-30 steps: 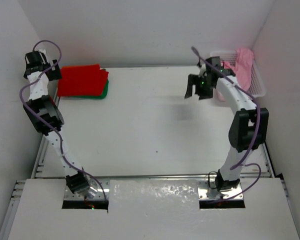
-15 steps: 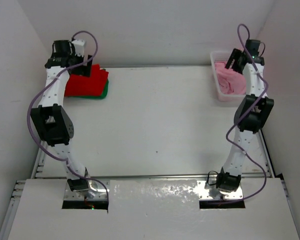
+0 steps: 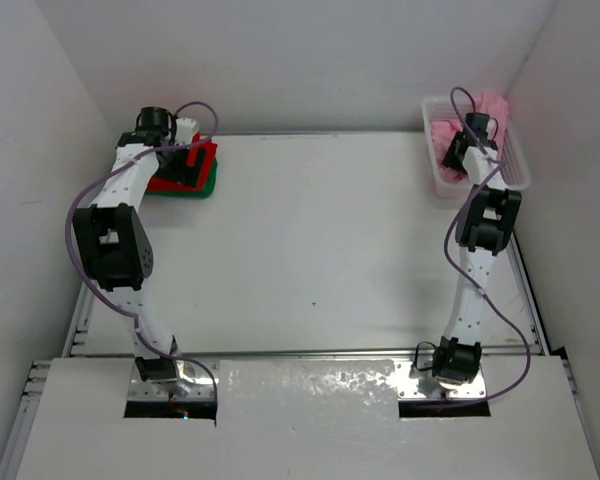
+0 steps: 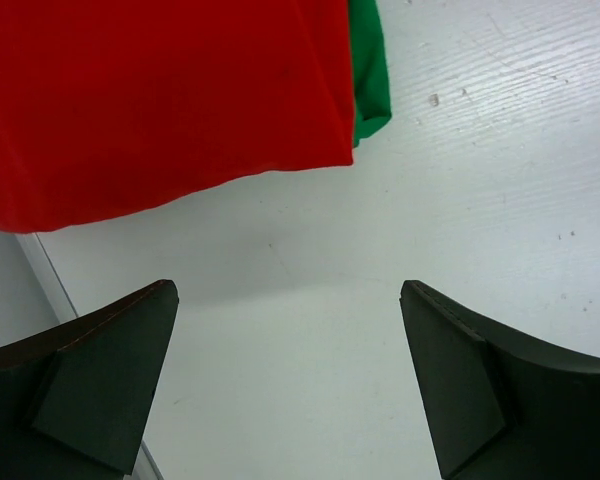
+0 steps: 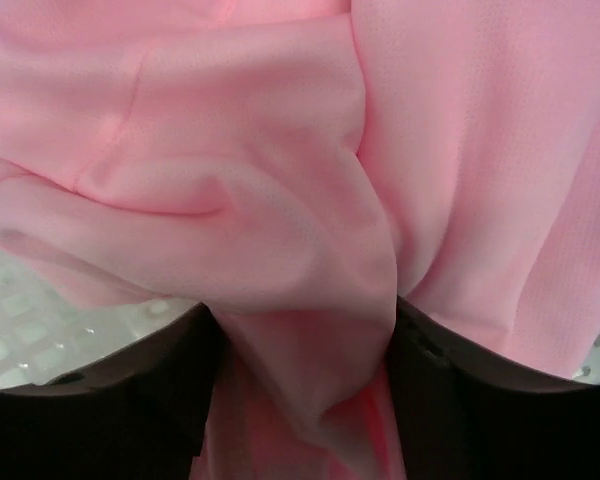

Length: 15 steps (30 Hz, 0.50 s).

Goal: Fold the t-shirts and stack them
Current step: Grab crumpled tshirt from bin with the right arm

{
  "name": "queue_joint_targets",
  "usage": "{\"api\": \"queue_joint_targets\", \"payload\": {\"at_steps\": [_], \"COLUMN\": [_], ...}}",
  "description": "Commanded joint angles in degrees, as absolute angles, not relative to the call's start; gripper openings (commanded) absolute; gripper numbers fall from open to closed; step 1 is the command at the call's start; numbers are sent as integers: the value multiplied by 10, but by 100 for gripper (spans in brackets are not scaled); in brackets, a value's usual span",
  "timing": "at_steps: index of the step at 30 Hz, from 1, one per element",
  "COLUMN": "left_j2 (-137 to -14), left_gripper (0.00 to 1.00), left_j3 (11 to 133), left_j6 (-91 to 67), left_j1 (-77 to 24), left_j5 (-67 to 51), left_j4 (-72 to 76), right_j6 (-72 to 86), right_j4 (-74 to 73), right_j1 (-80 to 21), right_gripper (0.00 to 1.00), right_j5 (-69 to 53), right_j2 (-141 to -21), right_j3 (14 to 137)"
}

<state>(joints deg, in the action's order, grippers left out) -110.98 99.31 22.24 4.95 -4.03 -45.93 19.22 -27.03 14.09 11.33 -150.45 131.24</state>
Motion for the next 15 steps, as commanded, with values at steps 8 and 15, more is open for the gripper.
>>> {"api": "queue_joint_targets", "payload": {"at_steps": [8, 15], "left_j2": [-1097, -1078], "left_gripper": [91, 92], "left_j3": [1005, 988], "left_j6": [221, 222], "left_j1": [34, 32], "left_j5": [-21, -26], "left_j4": [-455, -448], "right_j6": [177, 185], "right_j4": [-223, -193], "right_j1": [141, 141], "right_gripper": [0, 0], "right_j5": [100, 58], "right_j2": [-1417, -1329], "right_j3": [1240, 1231]}}
